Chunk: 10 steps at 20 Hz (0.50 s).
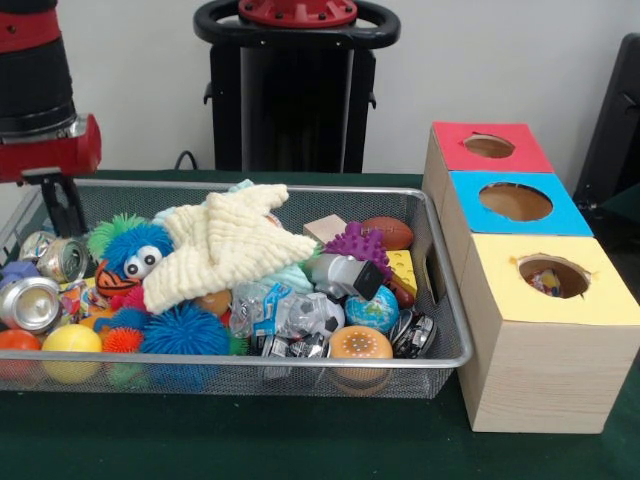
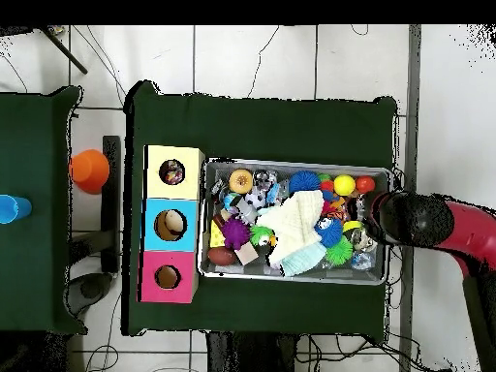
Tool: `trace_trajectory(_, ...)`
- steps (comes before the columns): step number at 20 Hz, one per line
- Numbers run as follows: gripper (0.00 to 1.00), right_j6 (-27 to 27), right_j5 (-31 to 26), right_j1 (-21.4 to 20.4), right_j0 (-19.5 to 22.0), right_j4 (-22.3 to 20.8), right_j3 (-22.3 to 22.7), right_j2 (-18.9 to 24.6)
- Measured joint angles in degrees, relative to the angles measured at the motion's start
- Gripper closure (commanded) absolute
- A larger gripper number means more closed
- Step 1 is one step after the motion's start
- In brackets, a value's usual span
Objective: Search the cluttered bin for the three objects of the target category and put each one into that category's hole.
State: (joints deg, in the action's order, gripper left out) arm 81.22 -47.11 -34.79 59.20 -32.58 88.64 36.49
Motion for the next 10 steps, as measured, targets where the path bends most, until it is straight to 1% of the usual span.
trace_trajectory(3,1.0,0.0,-1.6,-1.5,-1.1,0.4,0.0,-0.1)
trace_trajectory(8,1.0,0.0,-0.9,-1.9,-1.4,0.3,0.0,-0.2)
trace_trajectory(9,0.0,0.0,0.2,-1.7,-1.3,0.3,0.1,-0.2)
trace_trajectory(10,0.0,0.0,0.4,-1.7,-1.2,0.3,0.1,-0.2)
